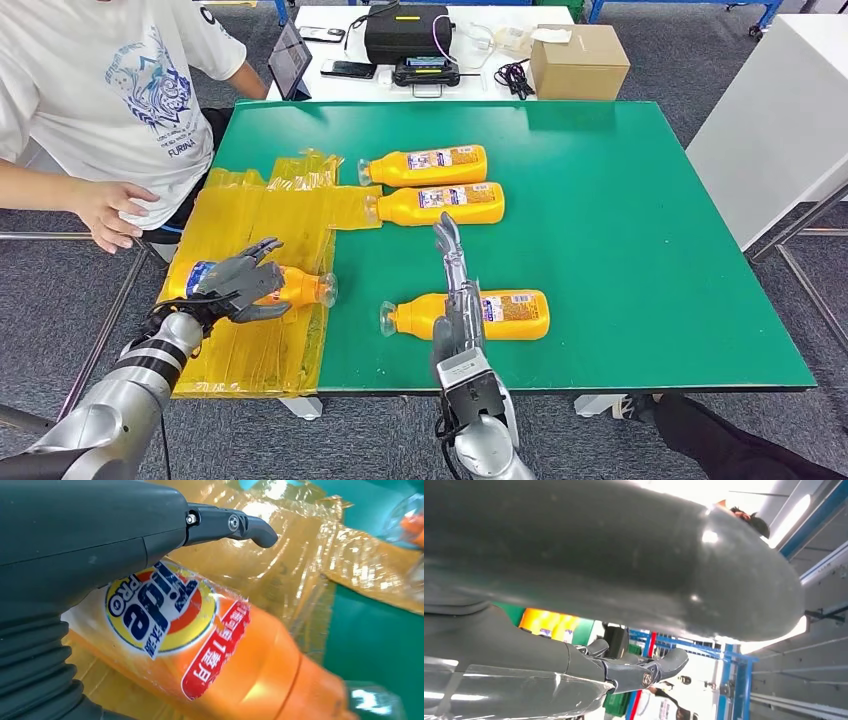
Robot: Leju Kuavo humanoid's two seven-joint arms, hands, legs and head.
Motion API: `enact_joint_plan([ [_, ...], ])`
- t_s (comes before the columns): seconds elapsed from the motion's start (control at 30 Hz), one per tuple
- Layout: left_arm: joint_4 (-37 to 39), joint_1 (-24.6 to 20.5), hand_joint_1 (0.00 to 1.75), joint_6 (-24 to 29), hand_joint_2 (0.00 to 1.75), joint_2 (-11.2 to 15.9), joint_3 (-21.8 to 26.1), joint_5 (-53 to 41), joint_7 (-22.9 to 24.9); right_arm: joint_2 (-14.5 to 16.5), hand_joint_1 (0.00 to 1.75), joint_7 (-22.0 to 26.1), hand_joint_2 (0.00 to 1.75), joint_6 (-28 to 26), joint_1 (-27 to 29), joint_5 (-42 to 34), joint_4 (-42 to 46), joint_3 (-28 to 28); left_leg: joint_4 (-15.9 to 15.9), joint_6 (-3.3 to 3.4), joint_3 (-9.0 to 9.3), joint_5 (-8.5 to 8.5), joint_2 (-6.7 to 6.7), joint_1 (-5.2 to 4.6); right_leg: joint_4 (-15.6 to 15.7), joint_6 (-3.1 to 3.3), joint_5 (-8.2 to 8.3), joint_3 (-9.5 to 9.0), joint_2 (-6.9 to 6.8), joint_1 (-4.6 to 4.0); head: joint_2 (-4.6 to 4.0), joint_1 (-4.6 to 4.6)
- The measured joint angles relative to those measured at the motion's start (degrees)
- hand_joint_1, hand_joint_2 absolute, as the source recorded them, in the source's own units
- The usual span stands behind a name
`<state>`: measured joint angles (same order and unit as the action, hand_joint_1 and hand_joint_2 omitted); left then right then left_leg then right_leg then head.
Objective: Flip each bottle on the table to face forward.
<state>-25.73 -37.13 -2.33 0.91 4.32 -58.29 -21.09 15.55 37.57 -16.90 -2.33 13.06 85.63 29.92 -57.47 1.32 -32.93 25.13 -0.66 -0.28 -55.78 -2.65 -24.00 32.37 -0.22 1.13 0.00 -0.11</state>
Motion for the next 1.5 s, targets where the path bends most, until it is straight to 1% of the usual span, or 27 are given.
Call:
enact_joint_plan([
  [0.2,0.00,-0.07,0.00,-10.98,0.00,0.95,2.74,8.06,-3.87,0.40,0.00,0.00,0.00,0.81,-0.82,-0.33,-1.97,-0.62,0.01,0.00,0.16,0.00,-0.01,0.00,-0.01,0.00,-0.01,-0.18,0.00,0.01,0.00,0.01],
  [0.3,-0.03,0.63,0.00,-17.29,0.00,1.38,4.70,14.47,-7.02,0.57,0.00,0.00,0.00,0.95,-1.25,-0.37,-3.16,-0.79,0.00,0.00,0.18,0.00,0.00,-0.01,0.00,0.00,-0.01,-0.18,0.00,0.01,0.00,0.02],
  [0.33,-0.14,1.01,0.00,-18.48,0.00,1.39,5.46,16.85,-8.00,0.61,0.00,0.01,0.00,0.96,-1.33,-0.37,-3.54,-0.83,0.00,0.00,0.19,0.00,0.00,-0.01,0.00,0.00,-0.01,-0.17,0.00,0.01,0.00,0.02],
  [0.37,-0.38,1.43,0.00,-18.77,0.00,1.29,6.18,19.13,-8.82,0.64,0.00,0.04,0.00,0.93,-1.38,-0.37,-3.85,-0.86,-0.01,0.00,0.19,0.00,0.00,-0.01,0.00,0.00,-0.01,-0.16,0.00,0.01,0.00,0.02],
  [0.47,-1.60,2.73,0.00,-17.01,0.00,0.49,7.54,24.01,-9.85,0.69,0.00,0.15,0.00,0.79,-1.41,-0.27,-4.42,-1.03,-0.02,0.00,0.17,0.00,0.00,-0.01,0.01,0.00,0.00,-0.12,0.00,0.01,0.00,0.01],
  [0.6,-2.80,3.69,0.00,-15.28,0.00,-0.36,8.28,26.16,-9.87,0.72,0.00,0.16,0.00,0.57,-1.41,-0.01,-4.90,-1.16,-0.02,0.01,0.15,-0.01,0.00,-0.01,0.01,0.00,0.00,-0.11,0.00,0.00,0.00,0.01],
  [0.67,-3.62,4.26,0.00,-10.67,0.87,-1.04,8.67,27.53,-10.84,0.72,0.00,-0.12,0.00,-0.17,-1.40,0.91,-5.04,-1.19,-0.02,0.01,0.15,-0.01,0.02,0.00,0.01,0.00,0.00,-0.07,0.01,0.00,0.00,0.01],
  [0.73,-4.90,5.01,0.00,-3.07,1.75,-2.15,8.94,28.76,-11.94,0.69,0.00,-0.97,0.00,-0.96,-1.38,2.46,-5.09,-1.20,-0.03,0.01,0.09,-0.02,0.03,0.00,0.01,0.00,0.01,-0.01,0.01,0.00,0.00,0.02],
  [0.87,-9.37,6.73,0.00,11.92,1.75,-4.94,9.01,31.27,-13.21,0.13,0.00,-6.16,0.00,-0.82,-1.46,7.94,-5.59,-1.12,-0.05,0.07,-0.15,-0.07,0.01,-0.01,0.00,-0.02,0.03,0.19,0.00,0.01,0.00,0.02],
  [0.93,-11.96,7.39,0.00,15.43,1.75,-6.13,9.01,32.14,-13.58,-0.43,0.00,-8.00,0.00,-0.31,-1.56,9.45,-6.15,-1.11,-0.06,0.09,-0.26,-0.08,-0.04,-0.01,0.00,-0.04,0.04,0.27,-0.01,0.01,0.00,0.02],
  [1.1,-15.39,8.55,0.00,16.10,1.75,-7.46,9.01,32.69,-13.63,-1.18,0.00,-8.58,0.00,-0.02,-1.89,9.93,-7.09,-1.11,-0.07,0.09,-0.50,-0.07,0.02,-0.02,0.00,-0.05,0.05,0.54,0.01,0.02,0.00,0.02],
  [1.3,-16.70,9.01,0.00,16.10,1.75,-7.93,9.01,32.84,-13.64,-1.67,0.00,-8.61,0.00,-0.02,-2.44,10.01,-7.83,-1.11,-0.07,0.09,-0.63,-0.07,0.02,-0.01,0.00,-0.05,0.05,0.67,0.01,0.00,0.00,0.01],
  [1.37,-16.79,9.04,0.00,16.25,1.75,-7.98,9.02,32.86,-13.77,-1.81,0.00,-8.75,0.87,-0.02,-2.65,10.32,-8.04,-1.11,-0.07,0.09,-0.64,-0.07,0.02,-0.01,0.00,-0.05,0.05,0.68,0.01,0.00,0.00,0.01],
  [1.43,-17.13,9.25,0.00,17.58,1.75,-8.05,9.01,33.02,-14.75,-2.07,0.00,-10.01,1.75,-0.05,-2.90,12.42,-8.26,-1.04,-0.07,0.09,-0.65,-0.07,0.03,-0.01,0.00,-0.05,0.05,0.68,0.01,0.00,0.00,0.01],
  [1.5,-18.41,9.88,0.00,20.56,1.75,-8.21,8.79,33.40,-16.65,-2.99,0.00,-12.91,1.75,0.14,-3.36,16.77,-8.51,-0.83,-0.07,0.09,-0.65,-0.07,0.04,-0.02,0.00,-0.05,0.05,0.68,0.01,0.02,0.00,0.01],
])
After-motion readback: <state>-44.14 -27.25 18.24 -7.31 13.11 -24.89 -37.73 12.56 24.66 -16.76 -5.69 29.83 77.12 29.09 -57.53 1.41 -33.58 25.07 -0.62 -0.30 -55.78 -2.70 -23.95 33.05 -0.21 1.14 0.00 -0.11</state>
